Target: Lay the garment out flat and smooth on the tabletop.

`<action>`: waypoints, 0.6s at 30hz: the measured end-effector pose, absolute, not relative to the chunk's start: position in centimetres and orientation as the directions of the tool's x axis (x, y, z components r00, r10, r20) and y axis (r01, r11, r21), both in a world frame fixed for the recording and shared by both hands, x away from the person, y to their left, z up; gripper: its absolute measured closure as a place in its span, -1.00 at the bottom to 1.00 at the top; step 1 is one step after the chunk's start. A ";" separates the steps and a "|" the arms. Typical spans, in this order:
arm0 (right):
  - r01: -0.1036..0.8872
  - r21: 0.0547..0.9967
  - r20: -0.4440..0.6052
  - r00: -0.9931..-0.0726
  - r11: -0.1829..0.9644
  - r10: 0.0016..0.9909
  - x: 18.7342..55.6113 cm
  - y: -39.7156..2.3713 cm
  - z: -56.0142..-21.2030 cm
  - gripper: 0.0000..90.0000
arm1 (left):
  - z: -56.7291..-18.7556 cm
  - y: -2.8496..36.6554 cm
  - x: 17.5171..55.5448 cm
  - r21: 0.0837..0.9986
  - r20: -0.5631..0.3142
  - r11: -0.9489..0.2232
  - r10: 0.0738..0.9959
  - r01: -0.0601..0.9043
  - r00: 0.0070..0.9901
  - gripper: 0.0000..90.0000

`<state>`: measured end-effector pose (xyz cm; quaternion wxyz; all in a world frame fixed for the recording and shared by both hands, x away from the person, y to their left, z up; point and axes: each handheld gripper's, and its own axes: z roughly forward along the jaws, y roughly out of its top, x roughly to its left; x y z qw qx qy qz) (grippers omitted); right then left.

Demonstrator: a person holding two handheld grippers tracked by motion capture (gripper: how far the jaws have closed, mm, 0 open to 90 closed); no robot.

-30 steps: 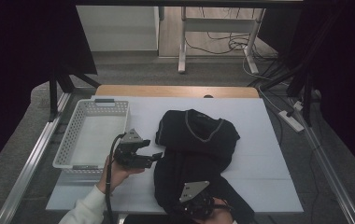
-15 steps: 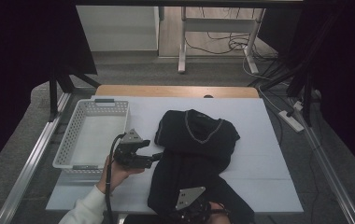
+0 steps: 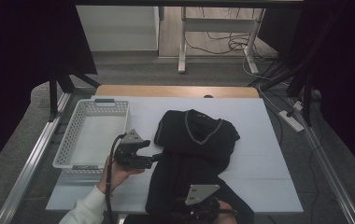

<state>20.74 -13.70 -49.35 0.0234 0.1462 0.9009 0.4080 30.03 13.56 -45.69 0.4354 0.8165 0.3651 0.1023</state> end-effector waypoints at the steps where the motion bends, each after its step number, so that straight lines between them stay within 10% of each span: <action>1: 0.253 0.750 0.073 -0.950 0.611 0.304 21.0 -14.2 -49.0 0.03 | -45.7 13.6 30.1 0.785 -0.153 -0.353 0.686 0.509 0.712 -0.36; 18: 0.446 0.739 -0.011 -0.740 0.504 0.672 26.3 -25.9 -49.0 -0.11 | -45.8 13.5 30.1 0.783 -0.150 -0.356 0.687 0.510 0.711 -0.37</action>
